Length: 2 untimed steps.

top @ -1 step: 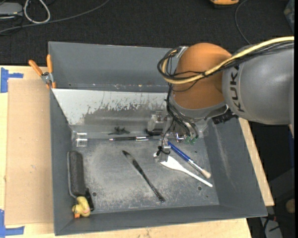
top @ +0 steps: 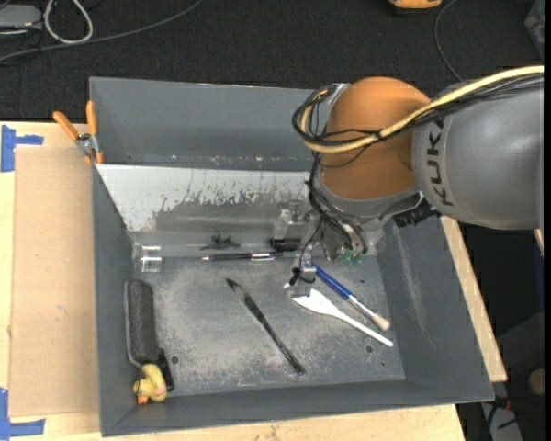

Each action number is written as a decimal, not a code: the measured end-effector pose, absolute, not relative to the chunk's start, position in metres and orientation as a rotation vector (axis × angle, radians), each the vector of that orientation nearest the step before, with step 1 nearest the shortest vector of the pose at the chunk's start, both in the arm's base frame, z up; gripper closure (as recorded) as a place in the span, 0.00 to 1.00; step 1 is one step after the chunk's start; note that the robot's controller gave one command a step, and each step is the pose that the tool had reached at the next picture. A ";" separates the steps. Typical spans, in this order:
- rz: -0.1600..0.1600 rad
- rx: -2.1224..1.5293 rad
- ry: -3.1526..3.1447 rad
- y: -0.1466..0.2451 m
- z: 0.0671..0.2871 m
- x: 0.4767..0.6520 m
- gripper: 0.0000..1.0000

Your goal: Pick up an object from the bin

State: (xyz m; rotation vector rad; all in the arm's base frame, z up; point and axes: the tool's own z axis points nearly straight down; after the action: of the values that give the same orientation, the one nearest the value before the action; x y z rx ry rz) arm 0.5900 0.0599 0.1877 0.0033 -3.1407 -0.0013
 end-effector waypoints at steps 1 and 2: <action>-0.002 -0.154 -3.139 -0.004 0.105 0.585 0.00; -0.009 -0.281 -3.133 -0.024 0.104 0.570 0.00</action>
Offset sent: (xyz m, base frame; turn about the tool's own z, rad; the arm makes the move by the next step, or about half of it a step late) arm -0.0203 -0.0872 -0.0791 0.1869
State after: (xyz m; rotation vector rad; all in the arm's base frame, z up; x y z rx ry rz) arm 0.5702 -0.0243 0.1043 -0.2809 -3.1327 -0.0087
